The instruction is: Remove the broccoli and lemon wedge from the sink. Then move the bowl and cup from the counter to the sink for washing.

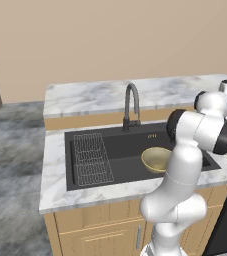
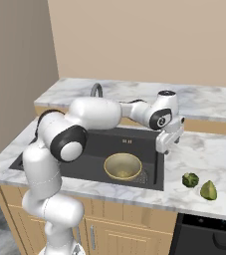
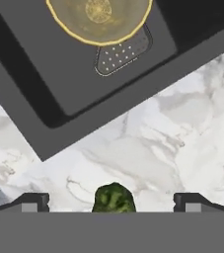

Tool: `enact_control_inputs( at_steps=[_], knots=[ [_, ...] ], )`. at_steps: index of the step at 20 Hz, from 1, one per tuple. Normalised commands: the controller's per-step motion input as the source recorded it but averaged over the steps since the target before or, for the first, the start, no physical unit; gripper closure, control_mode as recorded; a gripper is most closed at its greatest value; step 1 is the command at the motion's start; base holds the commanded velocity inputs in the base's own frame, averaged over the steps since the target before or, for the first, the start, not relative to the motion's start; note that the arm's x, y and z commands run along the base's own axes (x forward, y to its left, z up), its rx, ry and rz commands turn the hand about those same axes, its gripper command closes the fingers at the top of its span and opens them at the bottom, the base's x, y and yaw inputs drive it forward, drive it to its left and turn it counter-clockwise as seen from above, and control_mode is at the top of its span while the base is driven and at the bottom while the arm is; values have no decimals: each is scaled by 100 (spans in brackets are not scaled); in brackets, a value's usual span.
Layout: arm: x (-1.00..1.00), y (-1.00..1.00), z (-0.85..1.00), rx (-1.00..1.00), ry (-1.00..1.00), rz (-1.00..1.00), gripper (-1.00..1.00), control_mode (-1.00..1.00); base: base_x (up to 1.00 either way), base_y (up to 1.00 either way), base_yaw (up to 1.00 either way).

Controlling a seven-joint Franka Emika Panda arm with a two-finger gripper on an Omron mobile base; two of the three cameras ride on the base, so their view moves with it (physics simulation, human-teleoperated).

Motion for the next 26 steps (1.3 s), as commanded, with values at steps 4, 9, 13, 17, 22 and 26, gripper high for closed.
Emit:
enact_control_inputs(
  at_steps=[4, 9, 13, 17, 22, 26],
  knots=[
    [-2, -25, 6, 0, 0, -50, -100, -100, 0, 0, 0],
    [0, -22, 11, 0, 0, -56, -100, -100, 0, 0, 0],
    [0, -24, 12, 0, -1, -52, -100, -100, 0, 0, 0],
    [-7, -24, 13, 0, -12, -45, -100, -100, 0, 0, 0],
    [-13, -22, 11, 0, -27, -37, -100, -100, 0, 0, 0],
    [-6, -15, 10, 0, -25, -33, -100, -100, 0, 0, 0]
  ],
)
